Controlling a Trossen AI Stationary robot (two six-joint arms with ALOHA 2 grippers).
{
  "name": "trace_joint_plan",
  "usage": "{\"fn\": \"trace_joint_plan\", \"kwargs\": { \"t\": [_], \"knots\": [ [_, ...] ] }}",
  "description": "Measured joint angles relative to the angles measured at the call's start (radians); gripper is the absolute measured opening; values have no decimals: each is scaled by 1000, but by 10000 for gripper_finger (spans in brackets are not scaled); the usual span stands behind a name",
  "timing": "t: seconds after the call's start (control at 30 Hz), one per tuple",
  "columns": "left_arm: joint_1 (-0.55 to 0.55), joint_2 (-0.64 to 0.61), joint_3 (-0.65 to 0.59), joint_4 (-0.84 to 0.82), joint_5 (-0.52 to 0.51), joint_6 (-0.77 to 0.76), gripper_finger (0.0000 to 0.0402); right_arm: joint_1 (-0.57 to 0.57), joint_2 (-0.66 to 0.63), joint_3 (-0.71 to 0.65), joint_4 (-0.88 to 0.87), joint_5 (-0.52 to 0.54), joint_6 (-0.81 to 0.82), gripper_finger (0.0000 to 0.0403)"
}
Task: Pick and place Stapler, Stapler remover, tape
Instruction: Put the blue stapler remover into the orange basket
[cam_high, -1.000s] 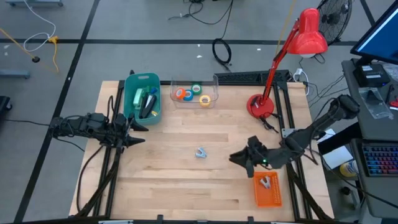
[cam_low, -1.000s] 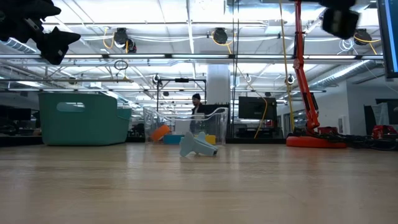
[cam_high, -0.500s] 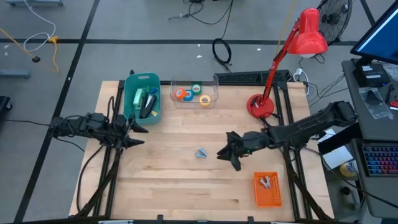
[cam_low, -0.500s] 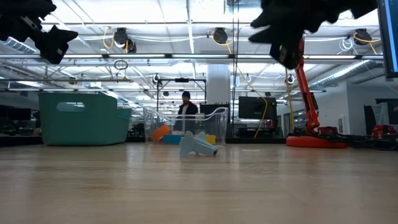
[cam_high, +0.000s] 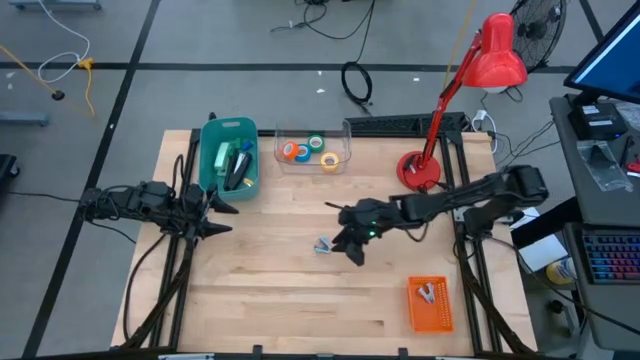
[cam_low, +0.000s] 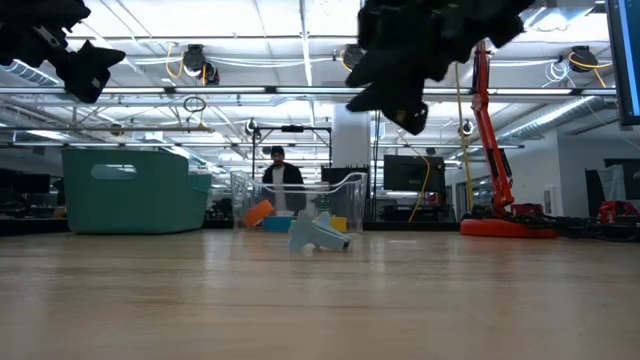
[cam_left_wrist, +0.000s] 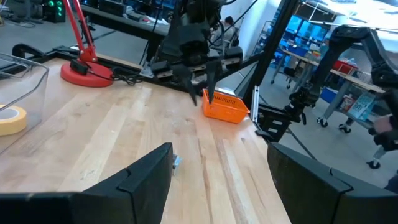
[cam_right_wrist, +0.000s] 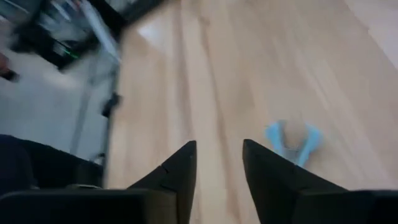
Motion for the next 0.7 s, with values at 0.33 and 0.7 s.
{"fn": "trace_joint_plan", "kwargs": {
  "t": [0.33, 0.7],
  "knots": [
    [0, 1, 0, -20, 54, 1, 267, -45, 152, 187, -194, 6, -80, 154],
    [0, 1, 0, -34, 86, 54, 267, -57, 298, 335, -354, 7, -107, 149]
  ]
}}
